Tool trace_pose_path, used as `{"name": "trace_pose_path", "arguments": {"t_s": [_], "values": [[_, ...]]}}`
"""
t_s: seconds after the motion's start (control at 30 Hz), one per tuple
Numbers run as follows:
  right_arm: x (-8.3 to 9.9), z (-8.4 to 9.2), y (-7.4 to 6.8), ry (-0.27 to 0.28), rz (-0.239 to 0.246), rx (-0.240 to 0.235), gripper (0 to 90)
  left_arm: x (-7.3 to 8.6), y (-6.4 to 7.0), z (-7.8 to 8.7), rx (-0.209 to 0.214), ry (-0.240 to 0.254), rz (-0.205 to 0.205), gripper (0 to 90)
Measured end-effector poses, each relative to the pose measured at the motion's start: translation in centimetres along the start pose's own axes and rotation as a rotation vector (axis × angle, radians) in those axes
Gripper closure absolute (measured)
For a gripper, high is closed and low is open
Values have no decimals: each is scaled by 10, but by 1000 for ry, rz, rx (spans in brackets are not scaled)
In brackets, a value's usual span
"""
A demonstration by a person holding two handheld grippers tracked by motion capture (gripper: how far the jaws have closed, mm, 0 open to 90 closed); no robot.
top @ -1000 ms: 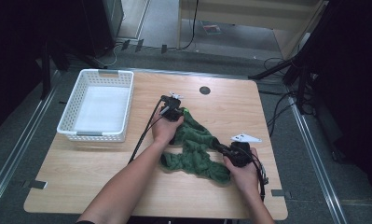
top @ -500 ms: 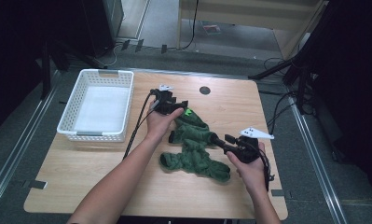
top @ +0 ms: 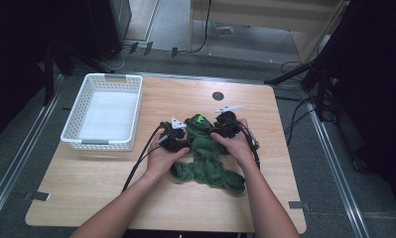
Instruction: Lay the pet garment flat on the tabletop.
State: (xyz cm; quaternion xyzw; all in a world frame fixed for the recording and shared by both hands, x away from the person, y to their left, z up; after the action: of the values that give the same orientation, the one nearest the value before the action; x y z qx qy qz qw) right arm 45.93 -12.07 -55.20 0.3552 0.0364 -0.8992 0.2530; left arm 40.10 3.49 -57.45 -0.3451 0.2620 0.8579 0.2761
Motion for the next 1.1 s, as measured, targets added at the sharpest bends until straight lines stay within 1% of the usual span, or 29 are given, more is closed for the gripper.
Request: {"name": "trace_pose_path", "arguments": {"t_s": [0.03, 0.07, 0.1, 0.17, 0.23, 0.27, 0.3, 0.33, 0.37, 0.4, 0.47, 0.5, 0.53, 0.57, 0.6, 0.63, 0.67, 0.73, 0.77, 0.8, 0.83, 0.87, 0.9, 0.93, 0.97, 1.0, 1.03, 1.07, 1.1], "values": [[2, -4, 1, -21, 21, 39, 707, 1, 0, 0, 2, -2, 1, 752], [3, -7, 3, -29, 30, 64, 784, 1, 0, -1, 16, -2, 6, 790], [5, -9, 6, -37, 33, 81, 835, 2, -1, -2, 13, 0, 4, 815], [7, -11, 15, -33, 37, 117, 872, 1, -4, -2, 22, 2, 22, 841], [9, -12, 24, -29, 32, 149, 881, 1, -7, -2, 12, 5, 27, 848], [10, -13, 28, -25, 22, 158, 884, 0, -9, -2, 9, 10, 34, 853], [11, -14, 34, -27, 11, 179, 886, 0, -11, -1, 5, 12, 39, 855], [12, -14, 39, -24, -22, 183, 886, 0, -11, -1, 5, 12, 39, 857], [12, -14, 39, -24, -22, 183, 886, 0, -13, -1, -8, 14, 39, 857], [12, -16, 44, -12, -53, 178, 882, -1, -14, 0, -17, 18, 42, 858], [12, -17, 46, -2, -69, 183, 842, -2, -14, -1, -13, 22, 37, 854], [11, -18, 47, 8, -79, 185, 785, -2, -14, -1, -5, 25, 28, 841], [10, -18, 47, 12, -104, 173, 697, -2, -14, -1, -5, 25, 28, 797], [10, -16, 47, 17, -136, 147, 606, -4, -12, 1, 37, 50, 40, 720], [9, -13, 47, 30, -155, 113, 564, -6, -12, 4, 48, 70, 47, 639], [7, -7, 47, 54, -174, 83, 549, -8, -12, 8, 68, 97, 53, 592], [6, 1, 47, 86, -192, 59, 535, -10, -11, 13, 87, 122, 64, 573], [6, 20, 50, 152, -239, 22, 520, -14, -11, 18, 98, 151, 75, 538], [8, 29, 50, 175, -270, 4, 518, -15, -10, 19, 101, 149, 74, 540], [11, 35, 49, 186, -299, -25, 499, -15, -10, 18, 104, 131, 73, 536], [15, 39, 45, 191, -305, -64, 468, -14, -9, 16, 108, 113, 72, 531], [20, 41, 39, 175, -300, -93, 443, -13, -7, 13, 108, 103, 68, 530], [26, 41, 33, 146, -287, -110, 430, -11, -6, 10, 101, 88, 55, 536], [31, 39, 28, 114, -268, -114, 465, -11, -6, 10, 101, 88, 55, 549], [39, 36, 26, 83, -234, -54, 568, -7, -4, 4, 78, 57, 39, 571], [43, 34, 25, 68, -215, -18, 665, -5, -3, 1, 67, 42, 41, 592], [48, 33, 26, 56, -208, 10, 741, -5, -3, 1, 67, 42, 41, 608], [52, 33, 27, 57, -215, 7, 819, -1, -4, -3, 51, 23, 45, 623], [56, 33, 28, 57, -231, 4, 834, 0, -5, -3, 41, 22, 41, 631]]}}
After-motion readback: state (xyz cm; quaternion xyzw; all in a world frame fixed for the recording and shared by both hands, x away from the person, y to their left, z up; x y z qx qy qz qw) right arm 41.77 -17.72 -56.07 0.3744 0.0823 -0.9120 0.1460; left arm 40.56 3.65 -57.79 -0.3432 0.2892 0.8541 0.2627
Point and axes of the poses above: each handheld gripper's, and its own axes: z roughly backward along the jaws, x roughly out of its underside, y roughly to its right, the point moved 5 cm from there along -z, roughly forward along the jaws, and after that the axes turned 14 degrees about x, right-handed, at the moved point
